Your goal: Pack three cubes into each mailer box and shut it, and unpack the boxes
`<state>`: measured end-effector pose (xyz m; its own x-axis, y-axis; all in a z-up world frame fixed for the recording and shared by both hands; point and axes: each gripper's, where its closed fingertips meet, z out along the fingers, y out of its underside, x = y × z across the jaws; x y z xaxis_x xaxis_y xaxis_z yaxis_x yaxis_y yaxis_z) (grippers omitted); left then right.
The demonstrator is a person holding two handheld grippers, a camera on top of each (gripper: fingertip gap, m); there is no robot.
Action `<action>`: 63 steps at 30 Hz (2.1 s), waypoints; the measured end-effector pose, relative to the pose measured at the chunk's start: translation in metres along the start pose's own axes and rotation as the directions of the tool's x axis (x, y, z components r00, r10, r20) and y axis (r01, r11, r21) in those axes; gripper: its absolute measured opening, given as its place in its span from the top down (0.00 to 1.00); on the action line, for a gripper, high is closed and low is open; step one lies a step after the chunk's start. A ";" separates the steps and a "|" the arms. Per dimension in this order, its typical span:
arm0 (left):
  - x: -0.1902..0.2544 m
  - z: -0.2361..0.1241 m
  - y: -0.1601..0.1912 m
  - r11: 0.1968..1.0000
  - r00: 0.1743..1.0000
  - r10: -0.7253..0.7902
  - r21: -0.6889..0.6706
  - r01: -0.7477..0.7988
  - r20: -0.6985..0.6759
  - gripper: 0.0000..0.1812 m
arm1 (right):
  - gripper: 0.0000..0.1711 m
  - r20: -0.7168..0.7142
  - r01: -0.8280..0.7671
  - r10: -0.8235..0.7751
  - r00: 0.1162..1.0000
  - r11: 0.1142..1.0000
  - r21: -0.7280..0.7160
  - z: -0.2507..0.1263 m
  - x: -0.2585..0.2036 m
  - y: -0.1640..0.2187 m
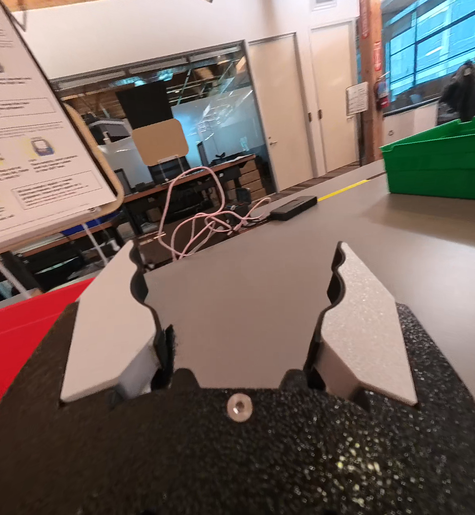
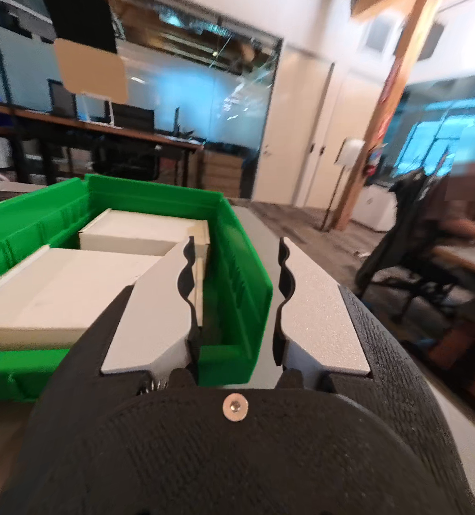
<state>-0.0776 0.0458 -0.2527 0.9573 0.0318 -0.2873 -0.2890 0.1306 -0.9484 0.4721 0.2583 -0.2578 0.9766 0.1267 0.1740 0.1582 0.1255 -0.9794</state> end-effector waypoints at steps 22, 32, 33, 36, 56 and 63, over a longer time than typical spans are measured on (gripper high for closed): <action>-0.109 -0.153 0.083 0.794 0.972 -0.090 -0.573 0.201 0.215 0.43 | 0.78 0.055 -0.158 0.178 0.982 0.951 -0.267 0.020 0.004 0.039; -0.127 -0.156 0.094 0.743 0.971 -0.069 -0.638 0.204 0.231 0.49 | 0.80 0.105 -0.229 0.291 0.951 0.890 -0.393 0.024 -0.001 0.051; -0.125 -0.156 0.095 0.729 0.975 -0.075 -0.655 0.197 0.210 0.50 | 0.86 0.128 -0.239 0.313 0.941 0.884 -0.401 0.024 -0.006 0.050; -0.119 -0.158 0.100 0.687 0.988 -0.065 -0.711 0.147 0.141 0.61 | 0.96 0.108 -0.225 0.293 0.950 0.881 -0.417 0.023 -0.002 0.051; -0.104 -0.164 0.097 0.698 0.995 -0.096 -0.710 0.095 0.039 0.98 | 0.99 0.387 -0.093 0.275 0.880 0.899 -0.427 0.011 -0.091 0.035; -0.099 -0.177 0.092 0.721 0.997 -0.082 -0.691 0.055 -0.006 0.98 | 0.99 0.463 -0.028 0.232 0.855 0.914 -0.405 0.004 -0.163 0.021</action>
<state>-0.1998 -0.1211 -0.3355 0.9776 0.0148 -0.2097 -0.1610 -0.5885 -0.7923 0.3153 0.2443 -0.3062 0.8043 0.5935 -0.0308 0.1761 -0.2876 -0.9414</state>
